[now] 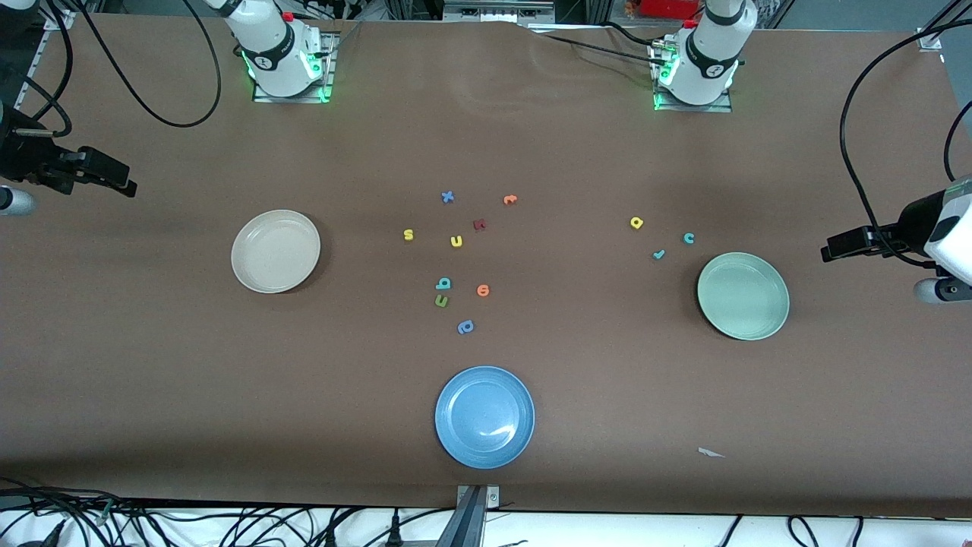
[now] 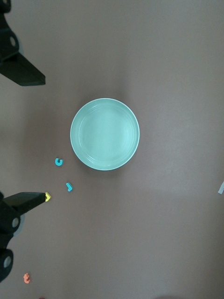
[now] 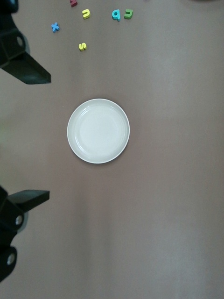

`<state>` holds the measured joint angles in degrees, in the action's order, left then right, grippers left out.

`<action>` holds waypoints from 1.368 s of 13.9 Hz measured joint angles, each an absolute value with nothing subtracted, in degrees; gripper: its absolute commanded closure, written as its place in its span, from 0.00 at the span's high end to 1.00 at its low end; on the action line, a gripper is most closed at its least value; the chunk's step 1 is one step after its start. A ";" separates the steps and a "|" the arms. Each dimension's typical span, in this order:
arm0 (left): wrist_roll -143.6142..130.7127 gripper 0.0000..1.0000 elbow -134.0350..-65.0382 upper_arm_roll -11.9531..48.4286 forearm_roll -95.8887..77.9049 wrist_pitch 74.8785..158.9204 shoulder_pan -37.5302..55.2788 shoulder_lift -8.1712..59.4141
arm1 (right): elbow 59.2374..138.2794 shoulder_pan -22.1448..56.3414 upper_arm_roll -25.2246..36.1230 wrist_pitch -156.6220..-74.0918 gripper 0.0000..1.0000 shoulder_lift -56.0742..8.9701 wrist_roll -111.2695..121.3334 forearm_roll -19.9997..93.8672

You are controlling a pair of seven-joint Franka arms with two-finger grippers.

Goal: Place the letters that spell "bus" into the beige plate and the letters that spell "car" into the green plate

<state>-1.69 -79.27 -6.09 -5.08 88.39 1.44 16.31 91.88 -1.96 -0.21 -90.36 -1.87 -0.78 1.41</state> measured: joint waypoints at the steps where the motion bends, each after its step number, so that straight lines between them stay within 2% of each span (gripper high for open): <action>1: -1.69 1.00 -79.30 -6.09 -5.08 88.39 1.44 16.31 | 91.88 -1.96 -0.21 -90.36 1.00 -1.87 -0.78 1.41; 19: -0.88 1.00 -79.51 -6.30 -5.08 86.63 1.44 16.25 | 91.88 -1.96 -0.80 -90.02 1.00 -1.87 -0.78 1.41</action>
